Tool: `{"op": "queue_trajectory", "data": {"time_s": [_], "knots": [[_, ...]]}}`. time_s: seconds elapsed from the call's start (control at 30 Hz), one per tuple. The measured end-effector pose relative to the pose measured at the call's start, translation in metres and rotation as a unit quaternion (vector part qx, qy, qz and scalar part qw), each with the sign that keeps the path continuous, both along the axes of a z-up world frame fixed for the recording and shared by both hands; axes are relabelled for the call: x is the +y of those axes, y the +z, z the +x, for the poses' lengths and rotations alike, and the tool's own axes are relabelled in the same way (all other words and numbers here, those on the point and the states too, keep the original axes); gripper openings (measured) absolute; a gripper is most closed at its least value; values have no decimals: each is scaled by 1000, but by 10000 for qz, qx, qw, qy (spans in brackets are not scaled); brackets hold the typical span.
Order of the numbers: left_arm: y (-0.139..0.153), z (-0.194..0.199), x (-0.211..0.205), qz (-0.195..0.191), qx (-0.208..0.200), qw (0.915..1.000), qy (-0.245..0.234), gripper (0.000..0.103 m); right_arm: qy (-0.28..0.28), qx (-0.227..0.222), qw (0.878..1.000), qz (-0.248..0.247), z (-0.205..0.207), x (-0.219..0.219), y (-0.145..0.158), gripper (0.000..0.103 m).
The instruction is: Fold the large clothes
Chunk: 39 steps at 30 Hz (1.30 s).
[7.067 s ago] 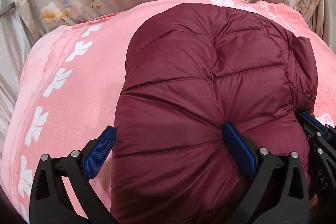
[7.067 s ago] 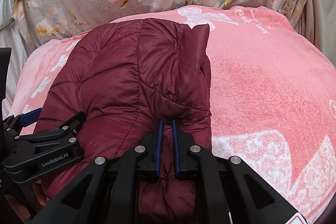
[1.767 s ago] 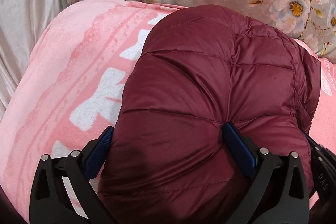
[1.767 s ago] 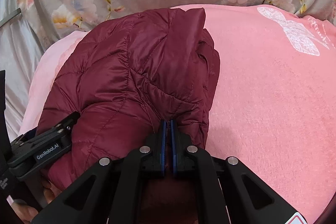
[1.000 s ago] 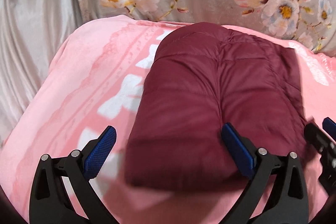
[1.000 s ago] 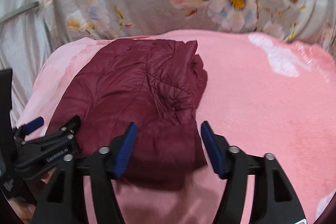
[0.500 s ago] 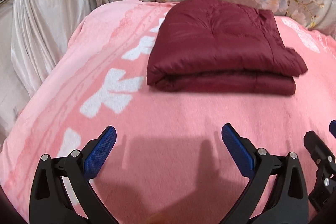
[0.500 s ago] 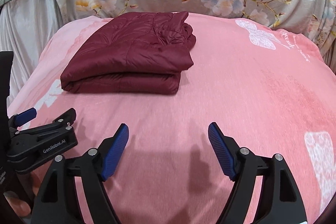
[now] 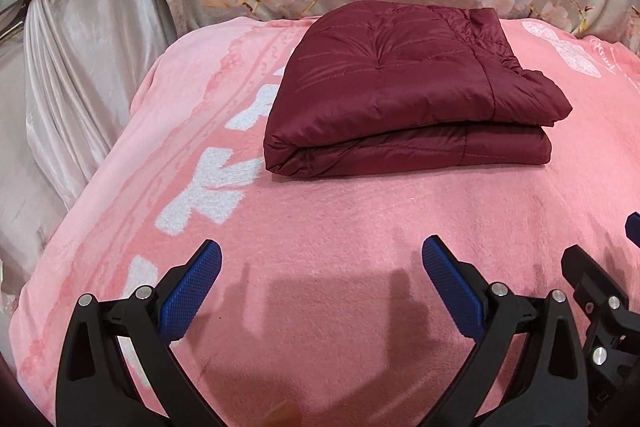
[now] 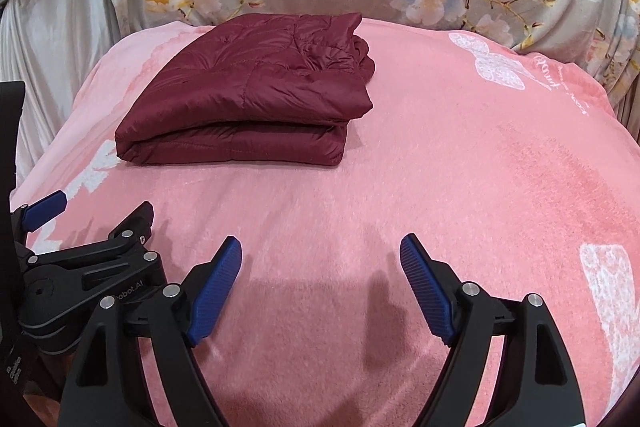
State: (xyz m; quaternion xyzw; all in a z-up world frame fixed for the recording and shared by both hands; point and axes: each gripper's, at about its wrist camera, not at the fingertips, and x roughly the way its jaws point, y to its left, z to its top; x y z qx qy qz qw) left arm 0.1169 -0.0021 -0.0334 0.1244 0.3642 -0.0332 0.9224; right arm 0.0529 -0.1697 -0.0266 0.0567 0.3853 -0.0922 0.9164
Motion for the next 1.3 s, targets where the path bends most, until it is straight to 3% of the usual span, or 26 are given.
{"op": "queue_trajectory", "data": {"time_s": [1.3], "knots": [[3,-2,-1,28,-63,10000,6,98,-53,7,9995,-308,-1,9,3,79]]}}
